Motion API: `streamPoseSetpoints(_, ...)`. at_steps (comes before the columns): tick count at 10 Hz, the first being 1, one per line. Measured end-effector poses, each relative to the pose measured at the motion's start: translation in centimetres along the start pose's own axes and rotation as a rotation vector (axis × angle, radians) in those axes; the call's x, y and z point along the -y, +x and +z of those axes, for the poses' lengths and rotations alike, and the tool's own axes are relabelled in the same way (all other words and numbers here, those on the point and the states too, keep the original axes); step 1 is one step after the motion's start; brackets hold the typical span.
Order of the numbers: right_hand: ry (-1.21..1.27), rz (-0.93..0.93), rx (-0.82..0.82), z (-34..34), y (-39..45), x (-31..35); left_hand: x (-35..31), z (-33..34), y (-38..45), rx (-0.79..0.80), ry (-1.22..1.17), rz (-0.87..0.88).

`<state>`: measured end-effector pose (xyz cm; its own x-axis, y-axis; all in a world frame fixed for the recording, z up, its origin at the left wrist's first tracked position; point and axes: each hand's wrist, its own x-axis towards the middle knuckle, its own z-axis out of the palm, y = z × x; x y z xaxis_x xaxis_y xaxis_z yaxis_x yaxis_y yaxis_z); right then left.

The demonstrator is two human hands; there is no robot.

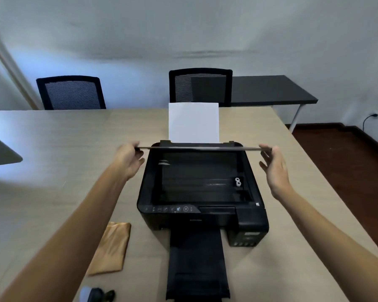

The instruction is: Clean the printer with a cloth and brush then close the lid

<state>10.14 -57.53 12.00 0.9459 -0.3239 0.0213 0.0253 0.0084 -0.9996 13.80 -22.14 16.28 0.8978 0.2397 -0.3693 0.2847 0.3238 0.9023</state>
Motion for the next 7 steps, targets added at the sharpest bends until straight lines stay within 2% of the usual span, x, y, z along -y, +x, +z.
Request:
streamPoseSetpoints(1, -0.061, 0.031, 0.034, -0.6, -3.0, -2.9, 3.4, -2.0, -2.1, 0.008, 0.172, -0.001)
streamPoseSetpoints(2, -0.171, 0.008, 0.03, -1.2, -4.4, -4.5, 5.8, -3.4, -3.5, 0.02, 0.413, 0.071)
streamPoseSetpoints(3, -0.251, 0.014, 0.022, -2.2, -5.2, -6.0, 7.4, -4.8, -4.6, 0.109, 0.554, 0.201)
streamPoseSetpoints(4, -0.518, 0.034, 0.071, -3.1, -5.8, -7.8, 9.7, -6.2, -5.0, 0.11, 0.735, 0.264)
streamPoseSetpoints(5, -0.911, -0.011, 0.168, -3.5, -6.8, -9.0, 12.4, -8.4, -5.6, 0.107, 1.082, 0.24)
streamPoseSetpoints(6, -1.097, -0.026, 0.232, -3.8, -7.4, -9.1, 13.2, -9.2, -6.8, 0.136, 1.145, 0.195)
streamPoseSetpoints(7, -0.955, -0.054, 0.174, -3.5, -7.0, -6.5, 14.1, -9.2, -8.0, 0.066, 1.104, 0.272)
